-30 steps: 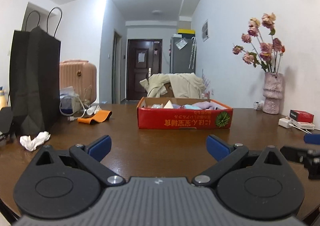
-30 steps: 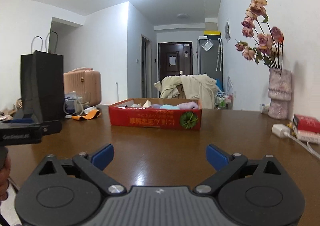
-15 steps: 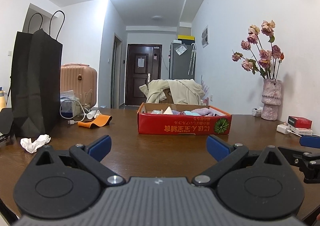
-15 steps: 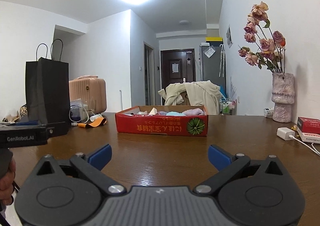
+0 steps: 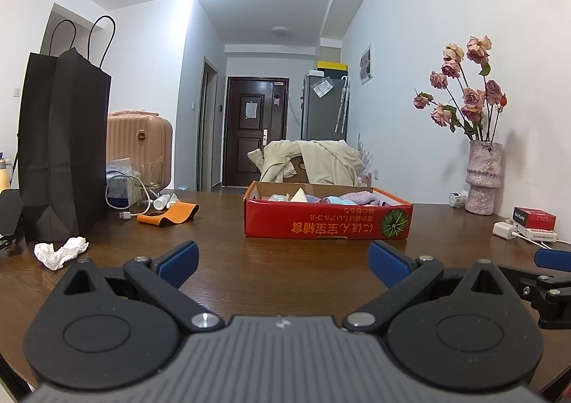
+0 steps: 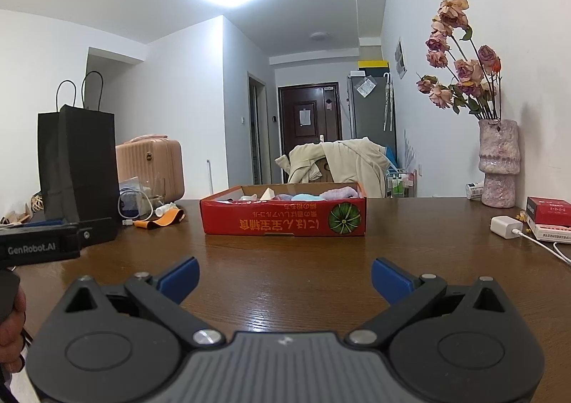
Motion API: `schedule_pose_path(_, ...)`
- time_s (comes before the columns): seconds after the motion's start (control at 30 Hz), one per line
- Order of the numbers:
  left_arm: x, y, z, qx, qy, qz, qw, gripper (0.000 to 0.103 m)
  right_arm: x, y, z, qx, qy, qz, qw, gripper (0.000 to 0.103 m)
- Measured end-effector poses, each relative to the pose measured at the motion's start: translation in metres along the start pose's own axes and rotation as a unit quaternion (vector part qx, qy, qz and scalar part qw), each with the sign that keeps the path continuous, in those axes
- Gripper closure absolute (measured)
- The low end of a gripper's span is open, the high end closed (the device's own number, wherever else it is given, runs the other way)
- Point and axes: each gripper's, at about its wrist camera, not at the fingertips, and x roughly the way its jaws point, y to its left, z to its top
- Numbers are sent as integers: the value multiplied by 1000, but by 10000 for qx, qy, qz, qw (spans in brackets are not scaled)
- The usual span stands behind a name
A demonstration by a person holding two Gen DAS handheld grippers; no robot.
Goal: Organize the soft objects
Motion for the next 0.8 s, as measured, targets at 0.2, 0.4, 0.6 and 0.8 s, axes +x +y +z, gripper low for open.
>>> schedule_pose_path(0.2,0,0,0,27,-5,-25,10000,0,-1,-2,1,32,-57,36,10000,0)
schedule_pose_path(0.4,0,0,1,33,-8,-7,10000,0,-2,-2,0,65,-51,-17,10000,0)
schedule_pose_path(0.6,0,-1,0,44,-7,-23,10000,0,-2,-3,-1,83,-38,-17,10000,0)
schedule_pose_path(0.8,0,-1,0,50,-7,-32,10000,0,-3,-2,-2,56,-30,4,10000,0)
